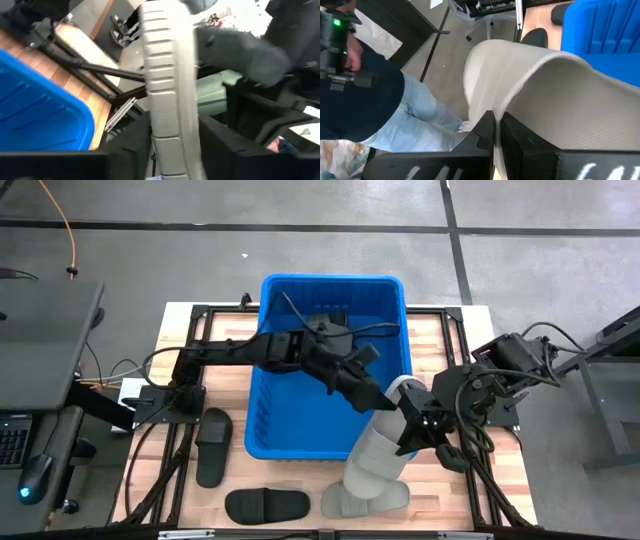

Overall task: Pick and place slides into bin
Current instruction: Put the right white slipper into the bin

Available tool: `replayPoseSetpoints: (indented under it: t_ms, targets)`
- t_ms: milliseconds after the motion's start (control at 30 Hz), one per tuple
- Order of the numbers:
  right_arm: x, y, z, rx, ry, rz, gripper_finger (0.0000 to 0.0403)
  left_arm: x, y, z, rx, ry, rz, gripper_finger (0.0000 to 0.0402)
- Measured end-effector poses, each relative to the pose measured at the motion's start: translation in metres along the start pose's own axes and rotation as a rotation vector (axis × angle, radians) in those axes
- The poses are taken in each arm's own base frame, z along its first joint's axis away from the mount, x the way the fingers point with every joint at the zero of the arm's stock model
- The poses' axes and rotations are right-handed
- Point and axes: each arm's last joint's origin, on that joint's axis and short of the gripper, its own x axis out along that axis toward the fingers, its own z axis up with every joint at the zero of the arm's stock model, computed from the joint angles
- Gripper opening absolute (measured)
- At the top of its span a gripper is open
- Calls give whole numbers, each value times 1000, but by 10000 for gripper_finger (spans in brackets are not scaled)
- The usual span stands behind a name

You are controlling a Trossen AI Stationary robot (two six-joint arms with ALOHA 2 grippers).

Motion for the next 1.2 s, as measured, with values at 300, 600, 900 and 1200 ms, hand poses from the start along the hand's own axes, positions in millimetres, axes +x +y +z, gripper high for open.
replayPoseSetpoints:
  t_ms: [300,600,900,1200]
  targets:
    - [1,0,0,29,-1,-14,0,3,6,-3,36,24,41,41]
    - [0,-4,-2,57,-16,-115,12,-13,6,-5,99,-13,193,40]
    - [-29,1,-26,97,-42,-310,110,-52,-2,-7,185,-86,389,39]
    - [-72,8,-41,150,-373,-556,173,-87,-34,-9,250,-372,481,39]
